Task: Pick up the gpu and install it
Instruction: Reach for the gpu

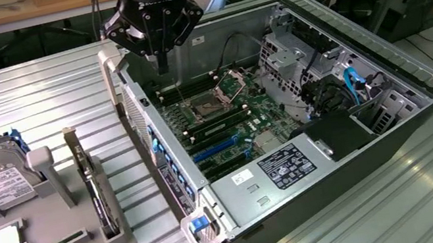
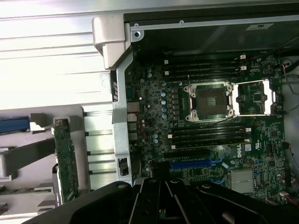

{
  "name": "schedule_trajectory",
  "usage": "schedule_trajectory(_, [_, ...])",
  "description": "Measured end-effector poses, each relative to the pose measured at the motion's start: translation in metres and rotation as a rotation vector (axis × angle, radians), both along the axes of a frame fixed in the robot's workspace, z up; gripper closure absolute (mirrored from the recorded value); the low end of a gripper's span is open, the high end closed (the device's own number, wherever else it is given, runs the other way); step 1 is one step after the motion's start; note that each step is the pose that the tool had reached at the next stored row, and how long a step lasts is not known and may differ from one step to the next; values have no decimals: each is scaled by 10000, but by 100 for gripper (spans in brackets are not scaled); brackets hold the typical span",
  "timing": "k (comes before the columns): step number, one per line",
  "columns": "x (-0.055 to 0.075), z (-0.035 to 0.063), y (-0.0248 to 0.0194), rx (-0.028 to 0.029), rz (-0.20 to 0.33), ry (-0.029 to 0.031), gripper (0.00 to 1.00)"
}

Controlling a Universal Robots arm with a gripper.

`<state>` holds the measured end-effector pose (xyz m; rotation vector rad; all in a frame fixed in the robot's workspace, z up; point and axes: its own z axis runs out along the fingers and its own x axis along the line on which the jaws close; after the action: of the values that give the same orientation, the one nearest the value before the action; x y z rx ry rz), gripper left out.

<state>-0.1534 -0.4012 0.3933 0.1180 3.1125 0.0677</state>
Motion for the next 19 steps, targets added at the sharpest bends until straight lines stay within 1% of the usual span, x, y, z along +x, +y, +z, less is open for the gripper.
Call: schedule_trajectory(19, [-83,0,-10,0,0,0,89])
